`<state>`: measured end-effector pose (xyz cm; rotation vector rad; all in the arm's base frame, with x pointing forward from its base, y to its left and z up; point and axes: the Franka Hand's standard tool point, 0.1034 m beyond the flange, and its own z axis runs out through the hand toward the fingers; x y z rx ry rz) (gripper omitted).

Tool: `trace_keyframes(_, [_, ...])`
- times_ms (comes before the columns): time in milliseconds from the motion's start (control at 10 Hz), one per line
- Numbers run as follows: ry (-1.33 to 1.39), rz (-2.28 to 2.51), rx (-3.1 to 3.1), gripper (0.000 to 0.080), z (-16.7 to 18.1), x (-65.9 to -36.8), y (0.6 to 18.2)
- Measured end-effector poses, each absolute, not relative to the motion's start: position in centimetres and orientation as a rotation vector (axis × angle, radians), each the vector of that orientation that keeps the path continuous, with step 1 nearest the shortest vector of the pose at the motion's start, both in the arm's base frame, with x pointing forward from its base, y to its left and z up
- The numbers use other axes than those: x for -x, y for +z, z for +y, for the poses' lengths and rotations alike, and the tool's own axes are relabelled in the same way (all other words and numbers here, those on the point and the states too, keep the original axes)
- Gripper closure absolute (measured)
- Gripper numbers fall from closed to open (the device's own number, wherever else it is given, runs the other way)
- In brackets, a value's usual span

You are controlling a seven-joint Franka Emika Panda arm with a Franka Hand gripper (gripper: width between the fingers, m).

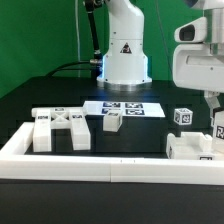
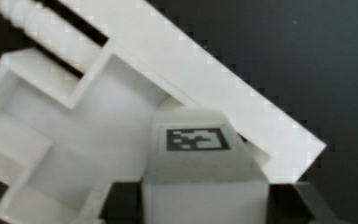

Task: Assemble chair

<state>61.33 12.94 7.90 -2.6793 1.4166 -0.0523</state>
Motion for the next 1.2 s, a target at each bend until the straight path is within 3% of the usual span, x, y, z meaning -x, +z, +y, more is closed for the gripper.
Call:
trace_keyframes(300, [-0.04,1.563,2.588,0.0509,12.94,-61.35,7.9])
trace_keyframes(400, [-0.041,1.534,2.606,0.0429,12.97,-61.34,7.89])
trace_keyframes(500, [-0.044,1.476,2.641,0.029,12.93,-61.35,7.91])
trace_keyframes(600, [-0.037,1.426,2.673,0.029,12.89,-61.34,7.96])
trace_keyframes(700, [-0.019,1.384,2.704,0.018,13.13,-61.22,8.05])
trace_keyframes(1200, [-0.062,0.588,2.992,0.0151,13.04,-61.29,8.09])
